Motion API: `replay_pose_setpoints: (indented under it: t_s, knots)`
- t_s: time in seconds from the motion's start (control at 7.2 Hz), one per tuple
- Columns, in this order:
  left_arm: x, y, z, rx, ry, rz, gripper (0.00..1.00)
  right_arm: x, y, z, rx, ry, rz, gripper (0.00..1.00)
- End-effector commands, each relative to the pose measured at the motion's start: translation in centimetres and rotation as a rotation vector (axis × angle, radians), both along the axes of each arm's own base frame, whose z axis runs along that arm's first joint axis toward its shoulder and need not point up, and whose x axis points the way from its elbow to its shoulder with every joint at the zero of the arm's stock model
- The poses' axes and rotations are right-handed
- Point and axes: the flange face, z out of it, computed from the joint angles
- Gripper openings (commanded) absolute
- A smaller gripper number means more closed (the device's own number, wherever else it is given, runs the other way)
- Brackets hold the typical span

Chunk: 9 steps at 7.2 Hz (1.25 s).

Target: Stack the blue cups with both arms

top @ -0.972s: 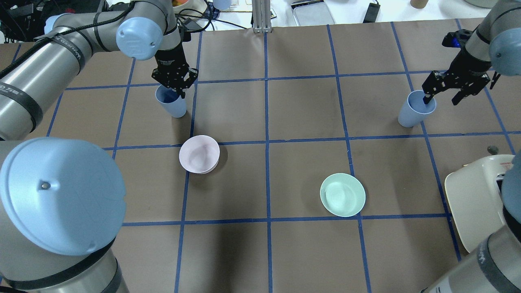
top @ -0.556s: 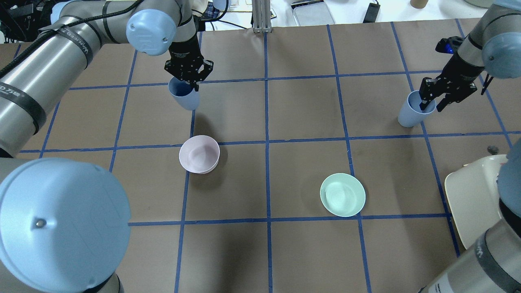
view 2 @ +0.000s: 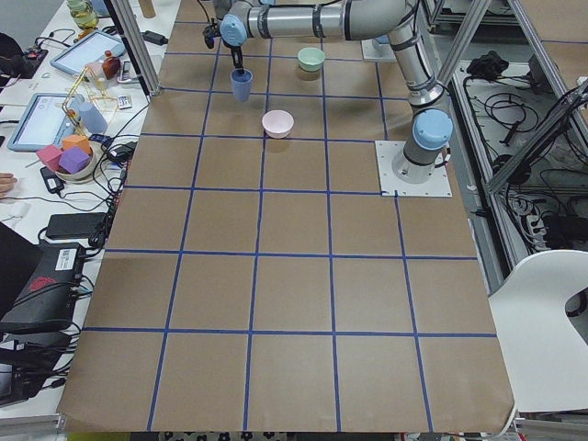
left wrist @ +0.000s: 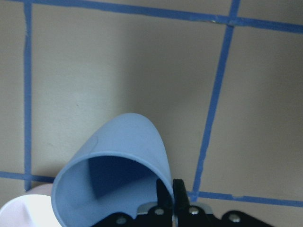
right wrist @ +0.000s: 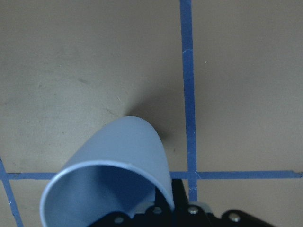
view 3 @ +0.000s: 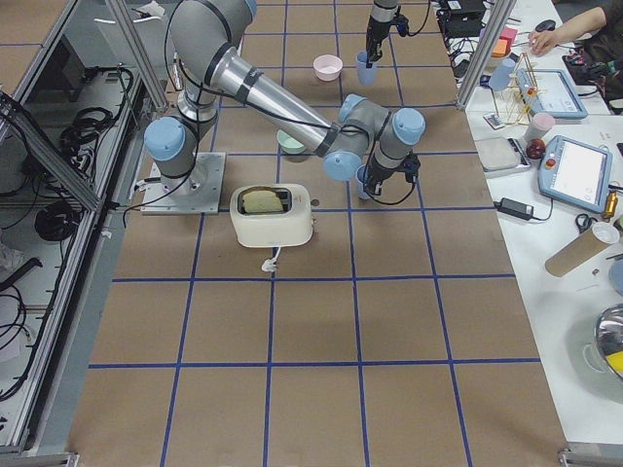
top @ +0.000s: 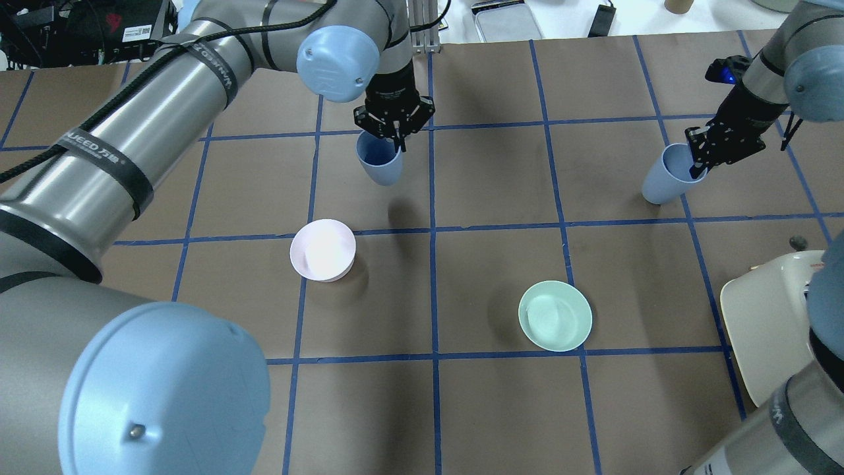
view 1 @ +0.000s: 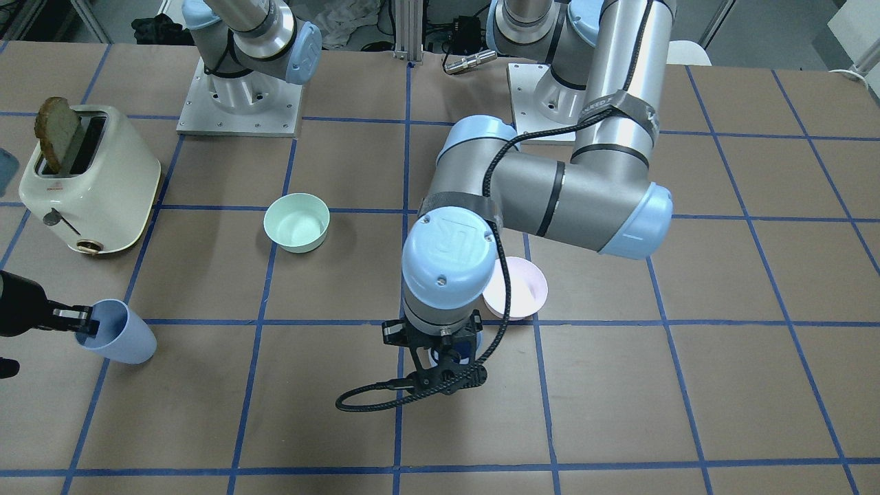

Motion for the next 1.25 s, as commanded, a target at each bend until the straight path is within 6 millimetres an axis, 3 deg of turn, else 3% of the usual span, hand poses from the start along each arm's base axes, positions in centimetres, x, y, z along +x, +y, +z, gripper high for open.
replay_pose_setpoints:
  t_s: [0.0,0.14,0.28,0.42,0.56,0.69,0.97,1.11]
  knots:
    - [-4.7,1.0,-1.4,-0.071,0.022,0.056,0.00,2.4,0.5,3.2,-0.021,0.013,0.006,0.00]
    - [-5.1,0.9,-3.4,-0.070,0.017,0.064,0.00,3.5,0.7,4.3,-0.029,0.030,-0.010,0.00]
    - [-5.4,1.2,-4.9,-0.053,0.007,0.054,0.00,3.6,0.8,4.3,-0.025,0.032,-0.009,0.00]
    - [-5.5,1.3,-5.0,-0.050,0.003,0.045,0.00,3.7,0.8,4.4,-0.027,0.032,-0.009,0.00]
    - [-5.5,1.2,-5.2,-0.051,0.001,0.049,0.99,3.7,0.8,4.4,-0.027,0.032,-0.009,0.00]
    - [-5.0,1.3,-2.6,-0.073,0.014,0.048,1.00,3.8,0.8,4.7,-0.028,0.033,-0.008,0.00]
    - [-3.0,1.3,3.3,-0.050,0.010,0.054,1.00,4.8,0.6,7.1,-0.032,0.032,-0.011,0.00]
    - [-0.2,1.2,7.9,-0.020,0.007,-0.017,1.00,7.8,-0.3,9.8,-0.028,0.050,-0.027,0.00]
